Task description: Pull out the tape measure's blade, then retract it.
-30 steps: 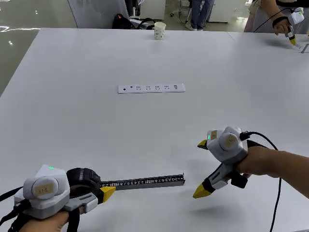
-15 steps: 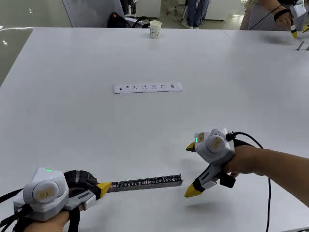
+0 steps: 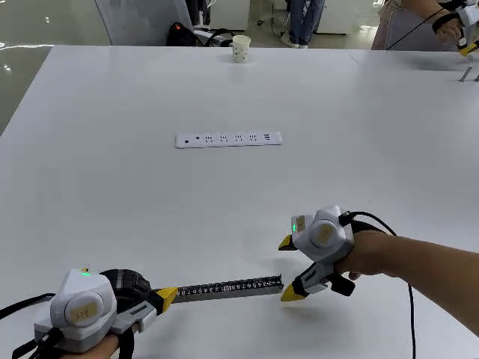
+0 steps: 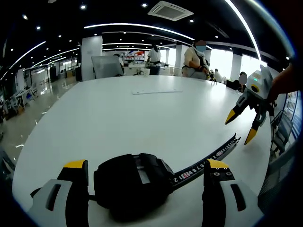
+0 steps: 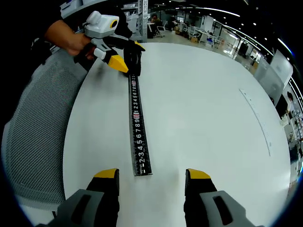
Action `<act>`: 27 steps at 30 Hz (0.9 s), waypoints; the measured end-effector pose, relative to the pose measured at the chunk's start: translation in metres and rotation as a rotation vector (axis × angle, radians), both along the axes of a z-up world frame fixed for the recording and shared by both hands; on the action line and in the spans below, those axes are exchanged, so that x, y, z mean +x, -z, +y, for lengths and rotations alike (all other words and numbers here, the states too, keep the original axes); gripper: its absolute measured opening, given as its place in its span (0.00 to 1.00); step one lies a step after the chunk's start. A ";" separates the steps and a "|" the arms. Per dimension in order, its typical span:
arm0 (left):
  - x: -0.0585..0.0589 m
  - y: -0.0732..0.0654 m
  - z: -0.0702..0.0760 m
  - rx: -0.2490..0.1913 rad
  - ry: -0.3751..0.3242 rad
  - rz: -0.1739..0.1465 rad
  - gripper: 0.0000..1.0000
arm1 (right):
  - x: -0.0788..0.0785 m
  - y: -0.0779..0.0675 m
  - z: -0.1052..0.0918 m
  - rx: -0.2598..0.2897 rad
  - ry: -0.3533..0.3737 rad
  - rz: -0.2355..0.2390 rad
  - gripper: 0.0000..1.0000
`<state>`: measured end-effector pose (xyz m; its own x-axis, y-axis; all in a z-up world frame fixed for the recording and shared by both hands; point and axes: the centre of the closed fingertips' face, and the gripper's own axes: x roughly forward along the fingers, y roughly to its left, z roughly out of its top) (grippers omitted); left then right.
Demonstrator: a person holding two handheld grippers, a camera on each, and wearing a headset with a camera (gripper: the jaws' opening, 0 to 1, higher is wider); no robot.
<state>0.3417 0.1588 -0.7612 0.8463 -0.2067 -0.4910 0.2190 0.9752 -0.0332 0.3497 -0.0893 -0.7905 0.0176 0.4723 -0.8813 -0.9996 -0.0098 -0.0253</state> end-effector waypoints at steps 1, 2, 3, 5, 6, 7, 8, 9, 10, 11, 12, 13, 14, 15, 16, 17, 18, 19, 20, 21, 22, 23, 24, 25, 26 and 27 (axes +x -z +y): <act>0.000 -0.002 0.000 -0.006 -0.005 -0.013 0.99 | -0.001 0.001 0.001 -0.005 -0.011 0.001 0.50; 0.001 -0.003 -0.001 -0.025 -0.016 -0.017 0.99 | -0.003 0.002 0.001 -0.011 -0.022 0.002 0.48; 0.001 -0.004 0.000 -0.038 -0.029 -0.019 0.99 | -0.005 0.004 0.001 -0.024 -0.044 0.001 0.45; 0.000 0.000 0.002 -0.028 -0.042 -0.009 0.99 | -0.008 0.009 0.000 -0.042 -0.065 0.000 0.40; -0.001 0.000 0.002 -0.032 -0.044 -0.010 0.99 | -0.009 0.010 0.000 -0.048 -0.070 0.004 0.39; -0.002 0.001 0.002 -0.039 -0.050 -0.009 0.99 | -0.010 0.012 0.000 -0.052 -0.083 0.004 0.37; -0.003 0.001 0.002 -0.040 -0.055 -0.006 0.99 | -0.011 0.013 0.000 -0.058 -0.088 0.005 0.35; -0.004 0.002 0.004 -0.032 -0.063 -0.007 0.99 | -0.011 0.014 -0.001 -0.064 -0.095 0.002 0.34; -0.004 0.001 0.004 -0.034 -0.064 -0.009 0.99 | -0.012 0.014 0.000 -0.066 -0.098 0.002 0.32; -0.004 0.001 0.005 -0.040 -0.066 -0.010 0.99 | -0.012 0.014 0.000 -0.065 -0.101 0.003 0.31; -0.004 0.001 0.005 -0.041 -0.067 -0.012 0.99 | -0.013 0.014 0.000 -0.066 -0.103 0.006 0.31; -0.004 0.000 0.006 -0.036 -0.067 -0.015 0.99 | -0.013 0.014 0.000 -0.066 -0.106 0.007 0.29; -0.004 0.000 0.006 -0.036 -0.068 -0.018 0.99 | -0.013 0.014 0.000 -0.066 -0.108 0.005 0.28; -0.003 -0.001 0.007 -0.040 -0.069 -0.021 0.99 | -0.012 0.014 0.001 -0.066 -0.105 0.005 0.26; -0.002 -0.003 0.010 -0.028 -0.077 -0.034 0.99 | -0.012 0.014 0.001 -0.066 -0.102 0.006 0.24; -0.002 -0.006 0.011 -0.027 -0.073 -0.040 0.99 | -0.011 0.014 0.000 -0.068 -0.098 0.006 0.24; -0.001 -0.007 0.012 -0.034 -0.082 -0.050 0.99 | -0.010 0.014 0.000 -0.068 -0.090 0.007 0.23; 0.000 -0.007 0.013 -0.037 -0.083 -0.046 0.99 | -0.010 0.014 0.000 -0.069 -0.084 0.009 0.22; -0.001 -0.006 0.013 -0.033 -0.083 -0.044 0.99 | -0.010 0.014 0.000 -0.068 -0.083 0.009 0.20; 0.000 -0.007 0.013 -0.028 -0.081 -0.049 0.99 | -0.010 0.014 0.000 -0.068 -0.084 0.008 0.19; 0.000 -0.008 0.012 -0.028 -0.079 -0.050 0.99 | -0.009 0.014 -0.001 -0.071 -0.084 0.007 0.18; 0.000 -0.007 0.012 -0.029 -0.078 -0.047 0.99 | -0.009 0.014 -0.001 -0.072 -0.083 0.007 0.18; -0.001 -0.007 0.012 -0.031 -0.079 -0.043 0.99 | -0.010 0.014 -0.001 -0.072 -0.081 0.011 0.17; -0.001 -0.007 0.012 -0.029 -0.079 -0.045 0.99 | -0.011 0.015 -0.001 -0.072 -0.081 0.014 0.16; -0.001 -0.007 0.012 -0.029 -0.079 -0.045 0.99 | -0.012 0.015 -0.001 -0.075 -0.081 0.015 0.15; -0.001 -0.007 0.011 -0.031 -0.076 -0.042 0.99 | -0.013 0.016 -0.002 -0.078 -0.084 0.018 0.15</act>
